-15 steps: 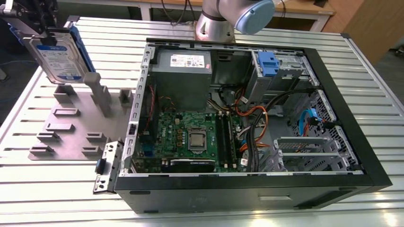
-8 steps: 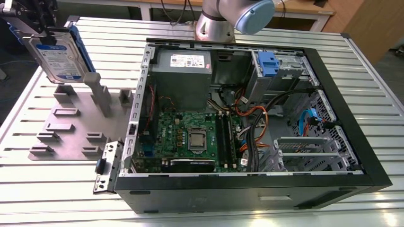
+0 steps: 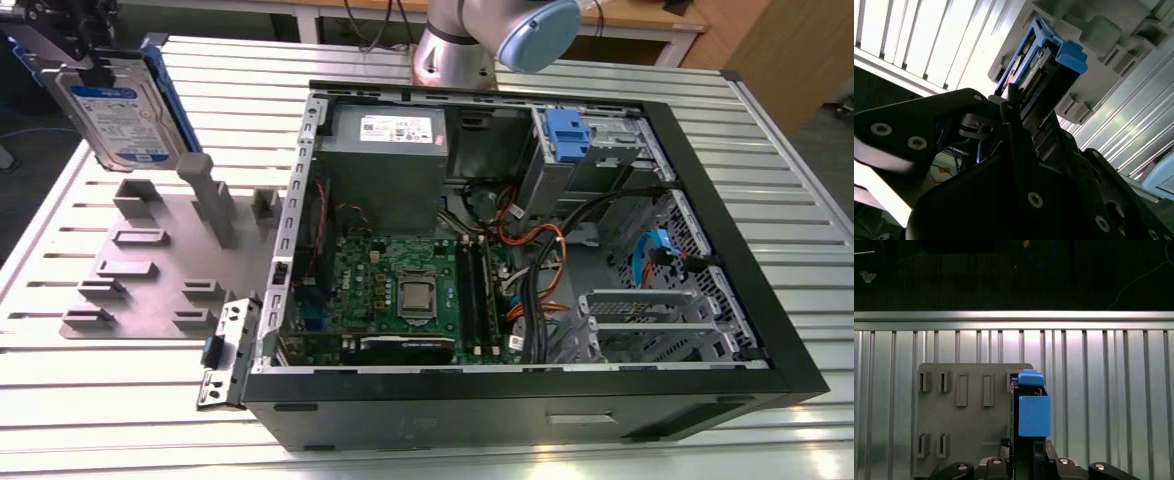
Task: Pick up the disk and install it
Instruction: 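Pick up the disk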
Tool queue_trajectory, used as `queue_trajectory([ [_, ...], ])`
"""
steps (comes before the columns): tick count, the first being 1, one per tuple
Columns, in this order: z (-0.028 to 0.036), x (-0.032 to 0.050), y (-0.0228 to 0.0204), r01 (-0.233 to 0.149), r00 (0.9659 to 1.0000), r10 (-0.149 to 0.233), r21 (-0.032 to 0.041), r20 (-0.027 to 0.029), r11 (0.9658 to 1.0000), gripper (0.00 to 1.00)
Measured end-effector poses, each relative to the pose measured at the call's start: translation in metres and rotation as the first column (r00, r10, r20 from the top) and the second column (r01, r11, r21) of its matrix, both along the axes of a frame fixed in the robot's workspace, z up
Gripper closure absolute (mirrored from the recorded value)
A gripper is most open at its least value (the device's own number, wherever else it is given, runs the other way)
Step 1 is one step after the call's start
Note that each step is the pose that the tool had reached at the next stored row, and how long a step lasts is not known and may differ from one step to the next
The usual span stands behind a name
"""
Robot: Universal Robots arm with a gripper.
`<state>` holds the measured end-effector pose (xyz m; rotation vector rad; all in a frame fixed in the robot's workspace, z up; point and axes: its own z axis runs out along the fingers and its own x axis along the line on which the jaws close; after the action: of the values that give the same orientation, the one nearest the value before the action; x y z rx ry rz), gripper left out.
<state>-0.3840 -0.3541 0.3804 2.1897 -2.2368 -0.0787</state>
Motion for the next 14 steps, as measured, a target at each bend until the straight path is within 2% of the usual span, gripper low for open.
queue_trajectory([
  [8,0.0178,0.0000,0.0000,0.000,1.0000,0.000,0.0000,0.0001,1.0000,0.65],
  [14,0.0344,0.0000,0.0000,0.000,1.0000,0.000,0.0000,0.0001,1.0000,0.65],
])
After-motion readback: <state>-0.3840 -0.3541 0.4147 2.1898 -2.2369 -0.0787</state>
